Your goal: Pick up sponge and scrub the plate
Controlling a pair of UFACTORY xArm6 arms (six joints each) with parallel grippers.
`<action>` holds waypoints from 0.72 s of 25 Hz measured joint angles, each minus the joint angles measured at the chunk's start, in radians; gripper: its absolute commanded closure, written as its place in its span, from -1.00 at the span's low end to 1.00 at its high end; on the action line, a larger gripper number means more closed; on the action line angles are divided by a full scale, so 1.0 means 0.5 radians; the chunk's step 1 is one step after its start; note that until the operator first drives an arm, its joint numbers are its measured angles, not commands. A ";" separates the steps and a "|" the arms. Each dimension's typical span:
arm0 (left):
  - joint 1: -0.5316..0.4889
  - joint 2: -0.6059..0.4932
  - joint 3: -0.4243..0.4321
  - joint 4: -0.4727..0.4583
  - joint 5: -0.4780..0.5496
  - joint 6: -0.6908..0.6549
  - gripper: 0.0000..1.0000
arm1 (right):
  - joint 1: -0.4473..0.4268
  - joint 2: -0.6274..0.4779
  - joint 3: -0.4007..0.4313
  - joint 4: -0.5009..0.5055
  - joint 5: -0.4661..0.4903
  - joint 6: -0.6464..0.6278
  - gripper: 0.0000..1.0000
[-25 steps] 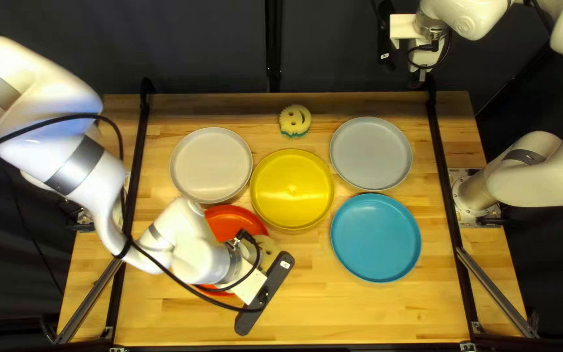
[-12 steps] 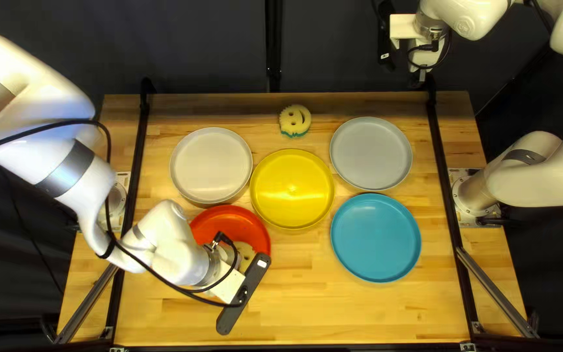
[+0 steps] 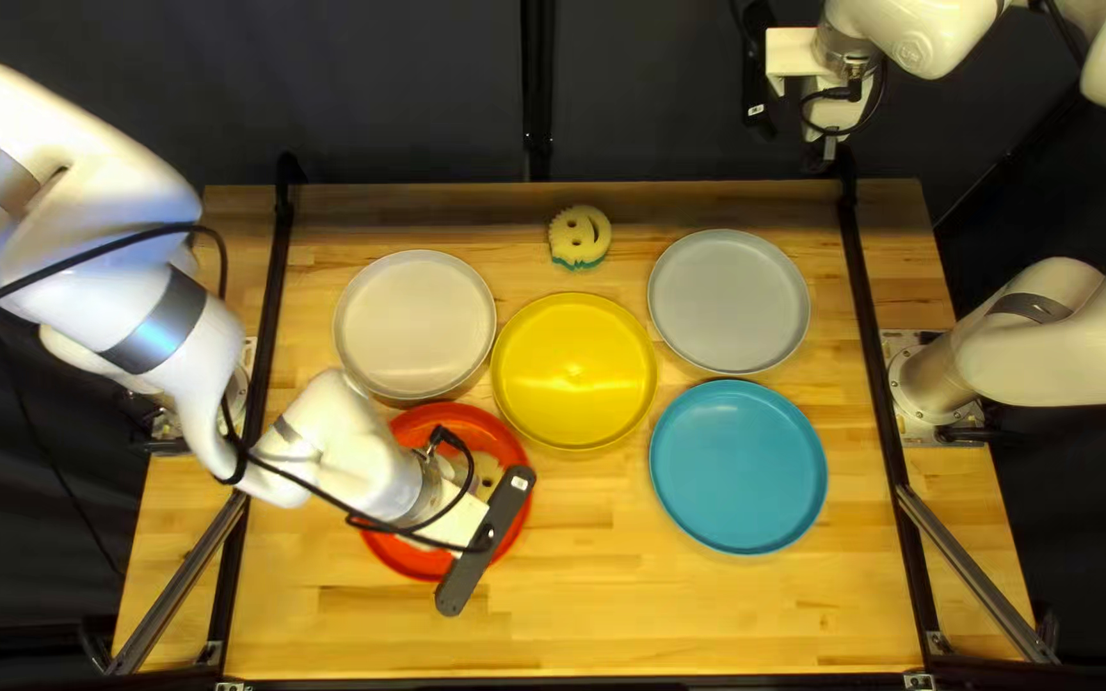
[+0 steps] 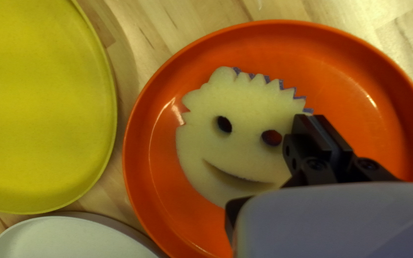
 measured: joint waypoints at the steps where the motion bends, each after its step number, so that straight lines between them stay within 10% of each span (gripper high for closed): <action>1: 0.017 -0.015 0.012 -0.015 0.002 0.024 1.00 | 0.000 0.000 0.000 0.000 0.000 0.000 -1.00; 18: -0.219 0.185 -0.148 0.124 -0.177 -0.275 1.00 | 0.000 0.000 0.000 0.000 0.000 0.000 -1.00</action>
